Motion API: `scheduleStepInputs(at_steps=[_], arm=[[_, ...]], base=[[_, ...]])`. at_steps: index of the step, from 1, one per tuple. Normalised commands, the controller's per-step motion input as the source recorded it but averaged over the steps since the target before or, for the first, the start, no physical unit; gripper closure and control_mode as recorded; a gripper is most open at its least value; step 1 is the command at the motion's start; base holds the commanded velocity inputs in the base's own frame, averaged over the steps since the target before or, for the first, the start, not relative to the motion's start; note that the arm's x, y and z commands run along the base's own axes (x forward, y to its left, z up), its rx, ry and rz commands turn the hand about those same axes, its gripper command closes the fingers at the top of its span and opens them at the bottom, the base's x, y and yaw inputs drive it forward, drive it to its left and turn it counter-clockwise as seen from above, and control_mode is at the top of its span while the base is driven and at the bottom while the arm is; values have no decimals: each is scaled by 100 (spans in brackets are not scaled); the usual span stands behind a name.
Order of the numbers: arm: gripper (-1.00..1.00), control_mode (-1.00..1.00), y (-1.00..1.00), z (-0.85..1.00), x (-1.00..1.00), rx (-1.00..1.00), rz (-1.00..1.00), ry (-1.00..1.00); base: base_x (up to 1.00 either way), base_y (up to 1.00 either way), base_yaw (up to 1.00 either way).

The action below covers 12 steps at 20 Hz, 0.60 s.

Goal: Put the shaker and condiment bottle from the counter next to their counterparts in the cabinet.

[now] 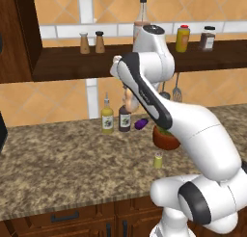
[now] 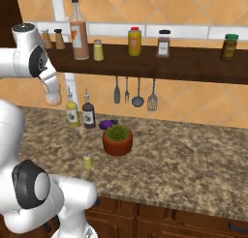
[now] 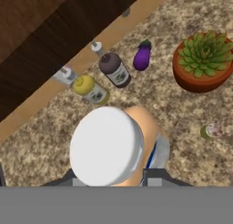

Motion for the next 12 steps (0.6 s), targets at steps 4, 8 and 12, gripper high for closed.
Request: scheduleStepInputs(at_steps=[4, 8, 12], arm=[[100, -100, 16, 1, -7, 0, 0, -1], [100, -100, 6, 11, 0, 0, 0, -5], [100, -100, 0, 73, 5, 7, 0, -10]], base=[[0, 0, 0], [0, 0, 0], [0, 0, 0]])
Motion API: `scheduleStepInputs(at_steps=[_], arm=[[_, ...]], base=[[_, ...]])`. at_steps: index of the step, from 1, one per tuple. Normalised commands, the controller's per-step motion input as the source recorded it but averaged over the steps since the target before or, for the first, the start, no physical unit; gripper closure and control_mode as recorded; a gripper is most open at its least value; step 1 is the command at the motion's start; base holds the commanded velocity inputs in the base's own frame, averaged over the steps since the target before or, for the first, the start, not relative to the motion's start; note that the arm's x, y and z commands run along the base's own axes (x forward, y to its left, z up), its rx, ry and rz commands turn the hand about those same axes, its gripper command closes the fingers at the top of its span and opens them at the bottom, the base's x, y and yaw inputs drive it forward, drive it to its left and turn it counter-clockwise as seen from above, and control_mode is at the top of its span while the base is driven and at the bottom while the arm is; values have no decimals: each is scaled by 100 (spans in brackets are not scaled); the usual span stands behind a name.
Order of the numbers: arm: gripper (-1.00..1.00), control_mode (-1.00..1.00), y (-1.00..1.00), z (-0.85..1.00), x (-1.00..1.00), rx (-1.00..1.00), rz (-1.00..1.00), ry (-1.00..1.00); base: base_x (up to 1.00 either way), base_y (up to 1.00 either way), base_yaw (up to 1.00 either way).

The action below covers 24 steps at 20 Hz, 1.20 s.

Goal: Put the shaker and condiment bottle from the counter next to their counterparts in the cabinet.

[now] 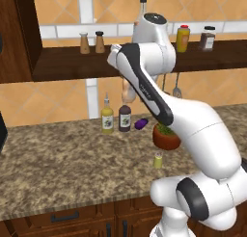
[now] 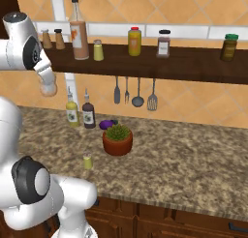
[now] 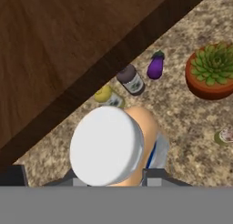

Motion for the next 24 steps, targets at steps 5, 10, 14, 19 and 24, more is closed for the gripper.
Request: scheduleStepInputs(at_steps=[5, 10, 14, 19, 24], arm=[[100, -100, 0, 94, 3, 10, 0, -8], [100, -100, 12, 56, 0, 5, 0, -4], [100, -100, 7, 0, 15, 0, 0, 0], [100, -100, -16, 11, 70, 0, 3, 0], [100, -100, -10, 18, 68, 0, 4, 0]], base=[[0, 0, 0], [0, 0, 0], [0, 0, 0], [0, 0, 0], [0, 0, 0]])
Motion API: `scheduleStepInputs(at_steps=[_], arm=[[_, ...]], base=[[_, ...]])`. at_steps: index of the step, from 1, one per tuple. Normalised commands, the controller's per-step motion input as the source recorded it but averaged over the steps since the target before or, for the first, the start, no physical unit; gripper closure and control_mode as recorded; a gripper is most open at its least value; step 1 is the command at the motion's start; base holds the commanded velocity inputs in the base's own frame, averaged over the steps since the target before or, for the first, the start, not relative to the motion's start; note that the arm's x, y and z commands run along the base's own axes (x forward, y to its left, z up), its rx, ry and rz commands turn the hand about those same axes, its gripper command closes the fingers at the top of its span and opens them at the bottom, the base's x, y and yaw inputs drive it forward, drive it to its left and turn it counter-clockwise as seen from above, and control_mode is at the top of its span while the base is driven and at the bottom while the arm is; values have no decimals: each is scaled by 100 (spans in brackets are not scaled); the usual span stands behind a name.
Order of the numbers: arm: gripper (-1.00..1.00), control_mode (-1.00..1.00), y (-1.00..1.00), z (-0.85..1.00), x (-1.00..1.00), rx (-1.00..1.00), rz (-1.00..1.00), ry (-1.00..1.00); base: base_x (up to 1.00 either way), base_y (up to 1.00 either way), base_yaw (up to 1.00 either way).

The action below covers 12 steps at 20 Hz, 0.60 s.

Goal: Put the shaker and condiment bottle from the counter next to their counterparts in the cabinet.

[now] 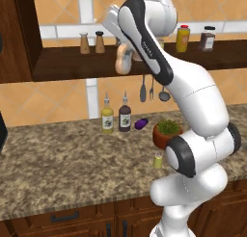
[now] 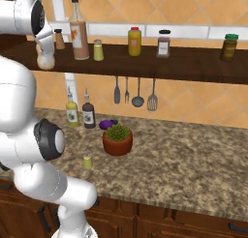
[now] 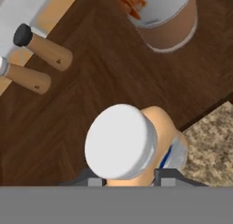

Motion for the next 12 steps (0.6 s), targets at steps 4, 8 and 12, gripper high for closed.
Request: scheduleStepInputs(at_steps=[4, 8, 12], arm=[[100, -100, 6, 27, -2, 0, 1, -10], [100, -100, 0, 63, -1, 0, 0, -21], [100, -100, 9, 24, -15, 0, 1, -14]], base=[[0, 0, 0], [0, 0, 0], [0, 0, 0]])
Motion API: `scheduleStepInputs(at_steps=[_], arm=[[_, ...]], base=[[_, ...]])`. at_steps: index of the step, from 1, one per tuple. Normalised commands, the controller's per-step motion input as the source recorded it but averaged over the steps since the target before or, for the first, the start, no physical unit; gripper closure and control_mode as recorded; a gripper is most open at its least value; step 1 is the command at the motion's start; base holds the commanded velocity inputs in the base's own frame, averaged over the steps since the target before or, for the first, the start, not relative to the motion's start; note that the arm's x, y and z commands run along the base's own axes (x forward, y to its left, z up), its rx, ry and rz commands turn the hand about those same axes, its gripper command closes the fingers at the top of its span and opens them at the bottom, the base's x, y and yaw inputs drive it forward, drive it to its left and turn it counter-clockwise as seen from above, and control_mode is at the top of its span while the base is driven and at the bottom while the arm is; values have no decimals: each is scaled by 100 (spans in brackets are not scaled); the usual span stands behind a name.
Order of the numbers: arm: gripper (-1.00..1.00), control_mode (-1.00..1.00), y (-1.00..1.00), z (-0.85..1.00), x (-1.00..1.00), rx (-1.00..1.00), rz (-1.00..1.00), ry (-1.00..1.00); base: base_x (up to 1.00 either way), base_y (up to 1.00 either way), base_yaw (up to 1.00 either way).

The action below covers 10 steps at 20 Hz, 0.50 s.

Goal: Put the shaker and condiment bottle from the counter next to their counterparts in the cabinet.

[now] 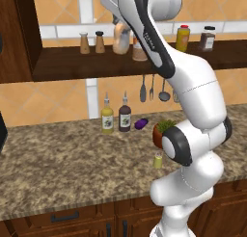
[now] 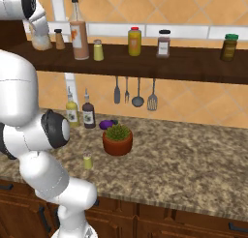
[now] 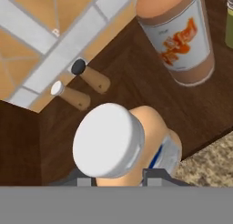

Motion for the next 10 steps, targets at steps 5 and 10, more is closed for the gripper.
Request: scheduleStepInputs(at_steps=[5, 10], arm=[[100, -100, -12, 0, -5, 0, 0, -17], [100, -100, -25, 0, 4, 0, 0, -14]], base=[[0, 0, 0], [0, 0, 0]])
